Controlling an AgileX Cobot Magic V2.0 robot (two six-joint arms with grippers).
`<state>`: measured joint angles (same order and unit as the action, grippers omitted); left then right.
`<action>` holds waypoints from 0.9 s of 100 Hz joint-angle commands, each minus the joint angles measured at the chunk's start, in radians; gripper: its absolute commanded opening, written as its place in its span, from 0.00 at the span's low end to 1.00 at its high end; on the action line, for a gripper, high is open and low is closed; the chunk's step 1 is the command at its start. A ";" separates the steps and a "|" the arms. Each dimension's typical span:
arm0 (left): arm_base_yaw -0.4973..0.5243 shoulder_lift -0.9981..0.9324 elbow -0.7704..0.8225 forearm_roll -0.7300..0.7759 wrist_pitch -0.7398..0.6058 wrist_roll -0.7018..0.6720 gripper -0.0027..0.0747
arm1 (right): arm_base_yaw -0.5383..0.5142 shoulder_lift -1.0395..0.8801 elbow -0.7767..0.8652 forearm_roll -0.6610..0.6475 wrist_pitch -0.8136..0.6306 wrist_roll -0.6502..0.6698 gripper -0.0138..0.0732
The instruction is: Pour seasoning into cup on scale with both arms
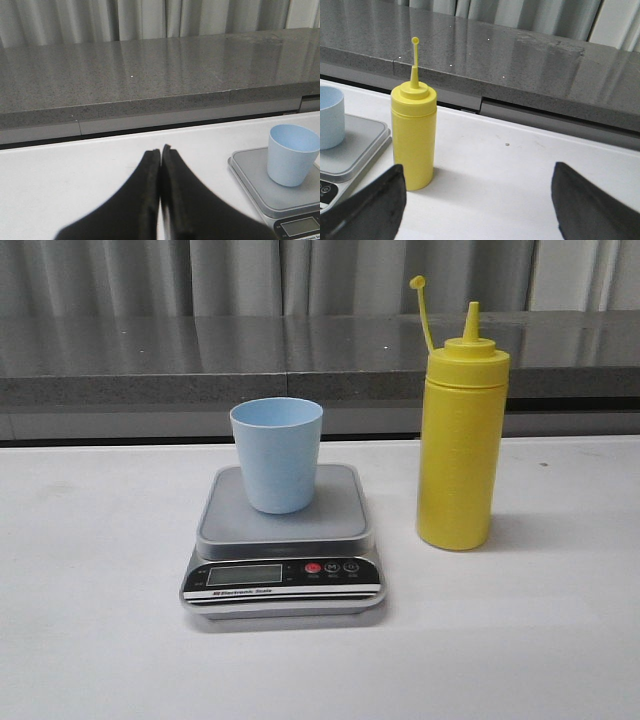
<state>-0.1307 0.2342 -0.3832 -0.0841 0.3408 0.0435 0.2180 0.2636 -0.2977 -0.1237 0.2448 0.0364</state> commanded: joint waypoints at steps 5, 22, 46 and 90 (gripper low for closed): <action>0.002 0.008 -0.025 -0.004 -0.079 -0.003 0.01 | -0.007 0.005 -0.025 -0.022 -0.067 -0.013 0.76; 0.002 0.008 -0.025 -0.004 -0.079 -0.003 0.01 | -0.007 0.005 -0.025 -0.023 -0.067 -0.013 0.39; 0.002 0.008 -0.025 -0.004 -0.079 -0.003 0.01 | -0.007 0.005 -0.025 -0.023 -0.074 -0.013 0.02; 0.002 0.008 -0.025 -0.004 -0.079 -0.003 0.01 | -0.007 0.005 -0.025 -0.023 -0.074 -0.013 0.02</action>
<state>-0.1307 0.2342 -0.3832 -0.0841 0.3408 0.0435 0.2180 0.2597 -0.2977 -0.1325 0.2536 0.0364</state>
